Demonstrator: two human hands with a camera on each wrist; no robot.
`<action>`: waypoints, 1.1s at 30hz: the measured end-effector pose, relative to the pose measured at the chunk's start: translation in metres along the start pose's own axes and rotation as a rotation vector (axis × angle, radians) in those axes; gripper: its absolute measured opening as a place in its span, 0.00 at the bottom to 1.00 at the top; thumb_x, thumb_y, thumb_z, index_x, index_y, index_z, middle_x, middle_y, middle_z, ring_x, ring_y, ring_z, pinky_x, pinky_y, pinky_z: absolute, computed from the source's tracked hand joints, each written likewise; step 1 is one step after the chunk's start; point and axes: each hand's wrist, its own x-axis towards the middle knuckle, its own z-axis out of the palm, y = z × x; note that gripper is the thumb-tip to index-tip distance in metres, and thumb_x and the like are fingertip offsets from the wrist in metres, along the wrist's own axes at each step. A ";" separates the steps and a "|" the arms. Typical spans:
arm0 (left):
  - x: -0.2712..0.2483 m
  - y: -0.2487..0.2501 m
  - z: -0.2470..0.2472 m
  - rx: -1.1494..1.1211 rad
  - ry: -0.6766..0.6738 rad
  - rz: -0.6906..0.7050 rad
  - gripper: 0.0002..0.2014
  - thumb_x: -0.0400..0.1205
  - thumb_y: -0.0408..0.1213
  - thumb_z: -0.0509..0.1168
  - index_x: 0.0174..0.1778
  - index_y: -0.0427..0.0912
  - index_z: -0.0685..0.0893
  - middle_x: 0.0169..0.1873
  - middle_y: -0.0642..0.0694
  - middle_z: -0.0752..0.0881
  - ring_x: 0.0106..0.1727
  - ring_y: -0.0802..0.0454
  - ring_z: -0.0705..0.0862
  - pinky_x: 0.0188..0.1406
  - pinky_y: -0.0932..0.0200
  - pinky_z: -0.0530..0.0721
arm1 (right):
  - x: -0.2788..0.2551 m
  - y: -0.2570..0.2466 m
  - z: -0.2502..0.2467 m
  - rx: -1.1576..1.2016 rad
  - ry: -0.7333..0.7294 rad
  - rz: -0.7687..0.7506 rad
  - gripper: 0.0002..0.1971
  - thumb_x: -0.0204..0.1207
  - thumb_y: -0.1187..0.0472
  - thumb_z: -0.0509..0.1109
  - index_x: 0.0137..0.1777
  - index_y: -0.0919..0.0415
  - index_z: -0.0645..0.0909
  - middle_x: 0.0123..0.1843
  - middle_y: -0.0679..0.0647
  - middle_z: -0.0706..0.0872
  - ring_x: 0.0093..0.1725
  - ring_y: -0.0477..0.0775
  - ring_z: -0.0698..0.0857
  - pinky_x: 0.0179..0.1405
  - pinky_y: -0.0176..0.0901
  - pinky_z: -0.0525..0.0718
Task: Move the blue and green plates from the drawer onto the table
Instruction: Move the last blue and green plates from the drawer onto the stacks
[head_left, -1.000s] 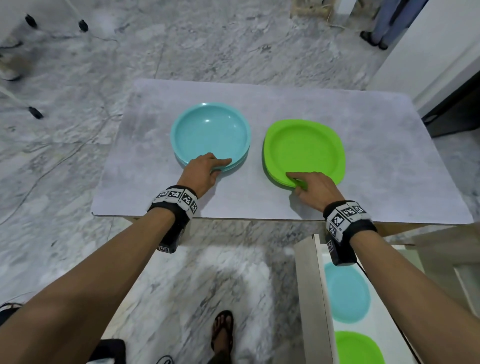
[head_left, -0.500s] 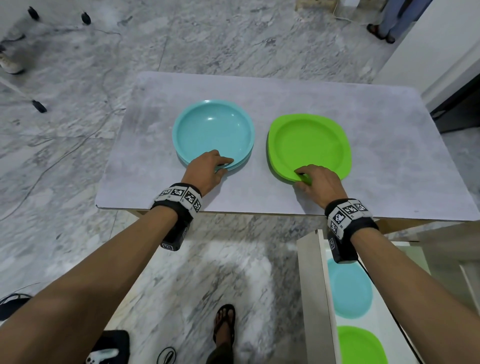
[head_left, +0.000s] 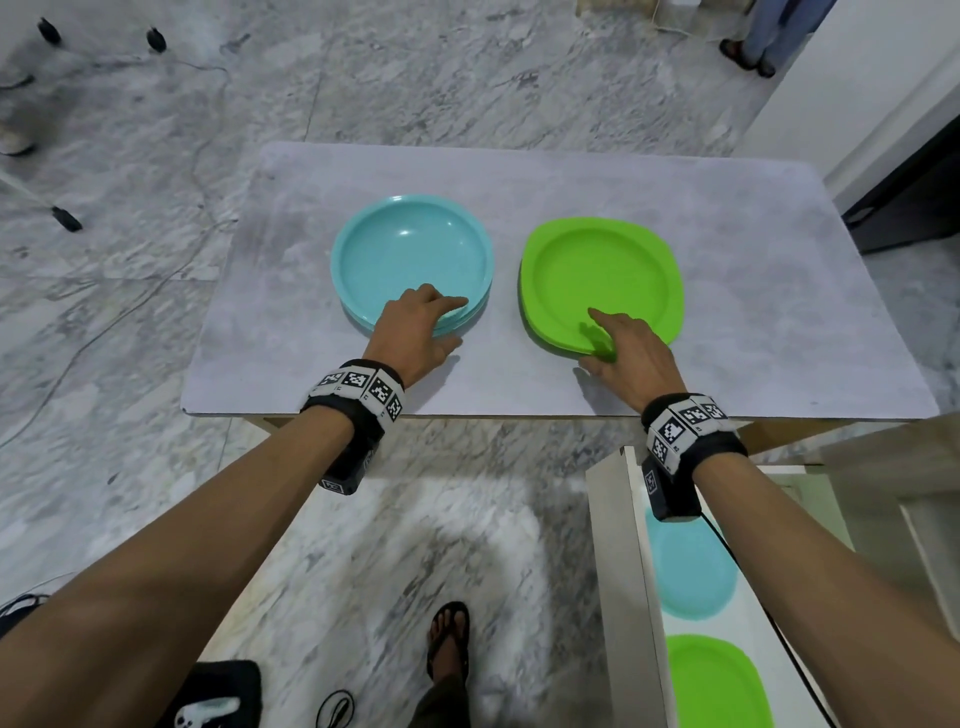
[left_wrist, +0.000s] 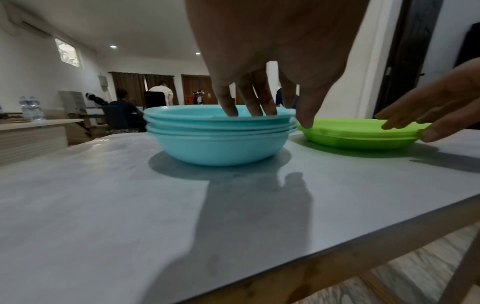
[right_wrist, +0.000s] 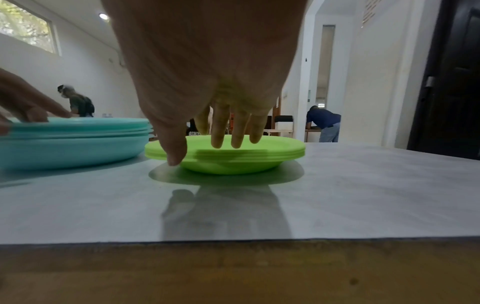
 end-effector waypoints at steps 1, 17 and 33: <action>0.000 0.011 0.001 0.003 0.015 0.020 0.26 0.74 0.44 0.71 0.69 0.47 0.78 0.56 0.40 0.82 0.56 0.39 0.79 0.56 0.47 0.74 | -0.007 0.004 -0.003 0.020 0.022 0.021 0.35 0.73 0.53 0.74 0.79 0.55 0.65 0.73 0.60 0.76 0.72 0.63 0.72 0.63 0.56 0.76; -0.069 0.312 0.227 0.026 -0.599 0.587 0.30 0.74 0.48 0.70 0.72 0.49 0.72 0.65 0.42 0.77 0.65 0.41 0.77 0.58 0.49 0.78 | -0.310 0.214 0.055 0.394 0.234 0.758 0.41 0.73 0.45 0.72 0.81 0.56 0.59 0.77 0.54 0.73 0.76 0.57 0.68 0.73 0.51 0.68; -0.023 0.346 0.528 0.481 -1.049 0.918 0.42 0.71 0.54 0.73 0.79 0.47 0.62 0.78 0.40 0.65 0.78 0.39 0.64 0.76 0.40 0.67 | -0.397 0.337 0.267 0.516 0.066 1.350 0.47 0.69 0.36 0.71 0.83 0.54 0.55 0.82 0.60 0.63 0.80 0.64 0.63 0.77 0.59 0.66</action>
